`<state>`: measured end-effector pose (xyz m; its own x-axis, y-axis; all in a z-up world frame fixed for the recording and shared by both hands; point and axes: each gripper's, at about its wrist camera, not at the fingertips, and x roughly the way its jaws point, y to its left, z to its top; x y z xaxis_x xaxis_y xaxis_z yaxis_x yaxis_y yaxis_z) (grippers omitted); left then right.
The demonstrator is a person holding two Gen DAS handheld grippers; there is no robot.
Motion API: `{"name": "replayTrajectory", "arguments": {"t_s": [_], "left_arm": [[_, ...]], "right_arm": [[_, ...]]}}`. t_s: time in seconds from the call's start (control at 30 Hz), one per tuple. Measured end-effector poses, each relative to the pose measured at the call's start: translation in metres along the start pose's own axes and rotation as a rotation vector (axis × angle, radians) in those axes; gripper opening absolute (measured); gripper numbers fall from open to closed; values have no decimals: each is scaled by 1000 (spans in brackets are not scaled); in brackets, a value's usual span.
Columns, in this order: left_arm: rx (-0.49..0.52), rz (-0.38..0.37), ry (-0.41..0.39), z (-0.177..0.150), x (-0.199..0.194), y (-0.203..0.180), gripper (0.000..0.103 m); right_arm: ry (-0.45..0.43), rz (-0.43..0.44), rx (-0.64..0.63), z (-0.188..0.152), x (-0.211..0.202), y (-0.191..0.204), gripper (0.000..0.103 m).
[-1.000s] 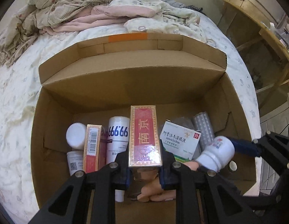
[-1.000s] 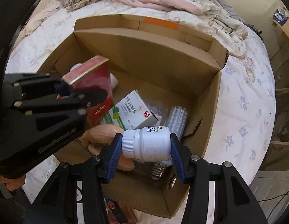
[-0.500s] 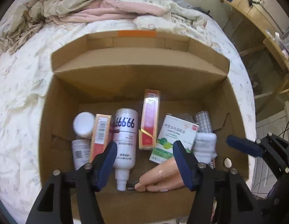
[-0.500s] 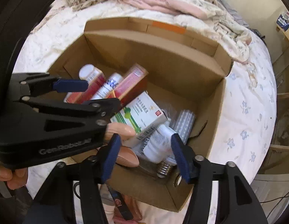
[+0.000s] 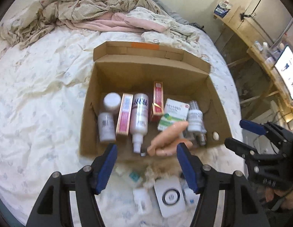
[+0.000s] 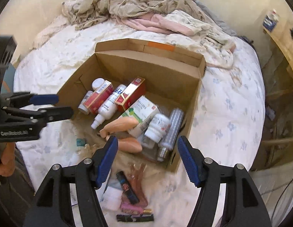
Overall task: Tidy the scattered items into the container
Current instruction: 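Lower the red box and white pill bottle into the box, opening both tools, then grasp the white medicine box with the left tool while the right tool grasps a white jar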
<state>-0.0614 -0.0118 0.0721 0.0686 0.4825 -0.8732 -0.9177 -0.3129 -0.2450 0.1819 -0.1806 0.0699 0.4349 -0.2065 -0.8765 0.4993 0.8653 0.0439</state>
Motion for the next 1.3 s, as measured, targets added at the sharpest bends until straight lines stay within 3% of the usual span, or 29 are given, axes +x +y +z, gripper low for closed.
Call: {"name": "replayTrajectory", "arguments": {"t_s": [0.23, 0.3, 0.4, 0.47, 0.6, 0.7, 0.87, 0.97, 1.07, 1.23, 1.3], "left_arm": [[29, -14, -8, -47, -16, 6, 66], [11, -34, 7, -59, -12, 11, 66], [-23, -50, -1, -81, -5, 20, 68], [-63, -26, -12, -97, 7, 28, 74], [-137, -16, 44, -107, 27, 36, 74], [-120, -8, 27, -104, 26, 33, 74], [-125, -10, 42, -105, 29, 33, 74], [-118, -17, 29, -107, 27, 32, 74], [-111, -15, 33, -107, 28, 31, 74], [-59, -45, 79, -115, 28, 22, 74], [-4, -67, 111, -123, 28, 10, 80]], "right_arm": [[-70, -12, 68, -33, -27, -1, 70], [-61, 31, 97, -39, -29, -6, 70], [0, 196, 164, -45, -19, -15, 69], [39, 210, 178, -49, -9, -16, 69], [190, 256, 142, -59, 24, 0, 69], [299, 260, 74, -73, 49, 26, 69], [389, 256, 63, -82, 76, 38, 69], [412, 216, 46, -84, 86, 40, 65], [429, 212, 18, -89, 96, 42, 48], [388, 251, 58, -84, 84, 30, 47], [347, 299, 76, -79, 70, 27, 46]]}}
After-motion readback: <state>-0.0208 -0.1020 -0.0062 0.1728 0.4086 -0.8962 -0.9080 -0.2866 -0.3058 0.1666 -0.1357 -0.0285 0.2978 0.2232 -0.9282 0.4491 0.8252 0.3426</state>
